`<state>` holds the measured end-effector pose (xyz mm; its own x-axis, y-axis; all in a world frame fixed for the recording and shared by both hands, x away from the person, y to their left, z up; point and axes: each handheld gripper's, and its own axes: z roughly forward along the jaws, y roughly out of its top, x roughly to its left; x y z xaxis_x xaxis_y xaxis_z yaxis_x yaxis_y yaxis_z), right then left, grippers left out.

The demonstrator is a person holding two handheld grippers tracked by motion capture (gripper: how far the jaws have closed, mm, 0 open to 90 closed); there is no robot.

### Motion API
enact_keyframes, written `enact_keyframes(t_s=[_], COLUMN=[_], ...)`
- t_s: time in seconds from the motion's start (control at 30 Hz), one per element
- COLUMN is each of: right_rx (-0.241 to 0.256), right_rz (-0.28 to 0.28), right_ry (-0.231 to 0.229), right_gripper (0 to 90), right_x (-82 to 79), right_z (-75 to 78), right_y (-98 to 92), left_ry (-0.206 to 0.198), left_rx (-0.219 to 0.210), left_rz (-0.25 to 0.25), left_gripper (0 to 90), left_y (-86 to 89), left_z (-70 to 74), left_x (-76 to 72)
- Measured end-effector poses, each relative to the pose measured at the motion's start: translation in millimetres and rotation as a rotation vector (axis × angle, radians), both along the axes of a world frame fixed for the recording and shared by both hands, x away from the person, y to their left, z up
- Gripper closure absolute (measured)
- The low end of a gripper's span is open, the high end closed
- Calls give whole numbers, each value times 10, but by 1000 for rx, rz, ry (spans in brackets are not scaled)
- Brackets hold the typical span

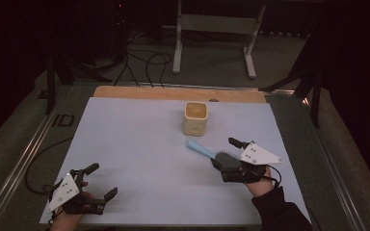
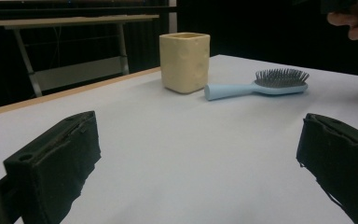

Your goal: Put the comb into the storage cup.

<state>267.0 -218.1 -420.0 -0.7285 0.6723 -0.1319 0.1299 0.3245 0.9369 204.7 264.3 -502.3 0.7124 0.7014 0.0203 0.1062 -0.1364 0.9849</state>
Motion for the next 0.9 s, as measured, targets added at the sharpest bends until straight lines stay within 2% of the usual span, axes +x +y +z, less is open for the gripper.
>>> enact_keyframes(t_s=[0.27,0.47,0.6,0.77,0.83,0.9], right_rx=[-26,-46,-61,-81,-84,-107], right_rz=[-8,-23,-30,-42,-50,-78], right_ry=[14,52,55,80,94,91], right_gripper=[167,215,215,230,245,313], right_x=[185,367,432,519,545,572], right_z=[0,-34,-30,-47,-67,-91], right_y=[124,226,259,318,341,361], left_ry=[2,4,2,5,6,7], left_rx=[-1,-3,-2,-4,-4,-4], left_rz=[-3,-9,-7,-13,-15,-16], left_gripper=[0,0,0,0,0,0], left_y=[1,0,2,-2,-3,-3], left_z=[-3,-5,-5,-9,-10,-10], left_x=[0,2,2,5,5,6])
